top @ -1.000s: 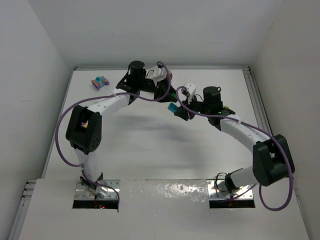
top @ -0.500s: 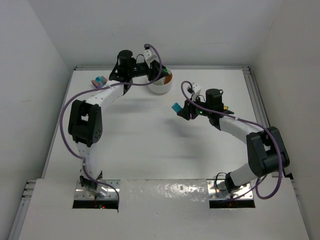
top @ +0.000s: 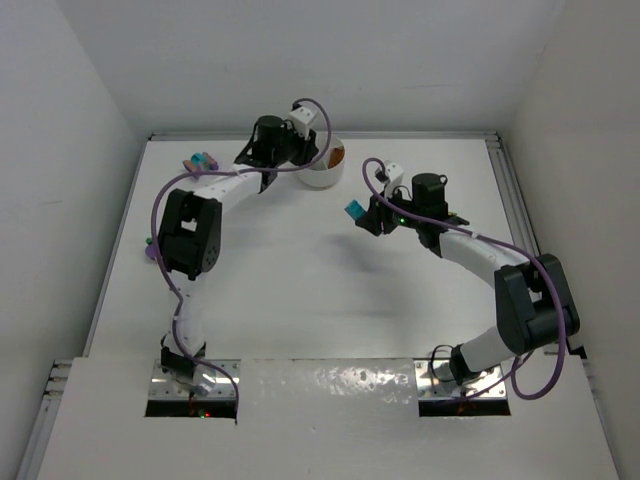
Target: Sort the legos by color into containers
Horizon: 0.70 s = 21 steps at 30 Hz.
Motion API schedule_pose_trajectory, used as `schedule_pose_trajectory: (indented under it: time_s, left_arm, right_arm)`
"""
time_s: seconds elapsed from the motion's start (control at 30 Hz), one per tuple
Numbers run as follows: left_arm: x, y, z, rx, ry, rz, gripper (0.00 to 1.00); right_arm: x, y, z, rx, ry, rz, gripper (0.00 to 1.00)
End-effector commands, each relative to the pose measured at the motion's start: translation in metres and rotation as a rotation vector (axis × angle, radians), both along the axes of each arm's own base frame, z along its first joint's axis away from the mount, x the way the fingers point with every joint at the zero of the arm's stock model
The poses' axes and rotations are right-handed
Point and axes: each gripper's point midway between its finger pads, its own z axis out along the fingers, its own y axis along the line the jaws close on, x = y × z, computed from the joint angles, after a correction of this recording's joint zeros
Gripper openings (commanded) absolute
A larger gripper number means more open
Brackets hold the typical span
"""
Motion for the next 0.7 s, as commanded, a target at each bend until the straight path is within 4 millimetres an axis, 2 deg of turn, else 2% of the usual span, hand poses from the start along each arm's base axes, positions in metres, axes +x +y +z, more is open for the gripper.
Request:
schedule_pose_trajectory:
  time_s: [0.0, 0.2, 0.3, 0.4, 0.43, 0.53, 0.67]
  left_arm:
    - [0.007, 0.002, 0.014, 0.031, -0.063, 0.059, 0.02]
    - [0.001, 0.007, -0.004, 0.069, -0.004, 0.071, 0.05]
    - [-0.001, 0.005, -0.002, 0.065, 0.001, 0.053, 0.16]
    - [-0.003, 0.003, -0.002, 0.067, 0.002, 0.036, 0.34]
    - [-0.003, 0.003, -0.002, 0.068, 0.001, 0.034, 0.45]
    - [-0.002, 0.001, 0.006, 0.059, -0.017, 0.029, 0.59]
    - [-0.001, -0.007, 0.027, 0.033, -0.059, -0.013, 0.64]
  right_arm:
    - [0.01, 0.005, 0.028, 0.024, -0.068, 0.003, 0.0]
    - [0.01, 0.004, 0.031, 0.003, -0.078, 0.013, 0.0]
    - [0.012, 0.004, 0.034, -0.008, -0.09, 0.017, 0.0]
    - [0.013, 0.004, 0.035, -0.009, -0.096, 0.018, 0.0]
    - [0.012, 0.004, 0.036, -0.009, -0.096, 0.02, 0.0]
    - [0.012, 0.004, 0.037, -0.007, -0.096, 0.019, 0.0]
    - [0.009, 0.003, 0.039, -0.005, -0.098, 0.02, 0.0]
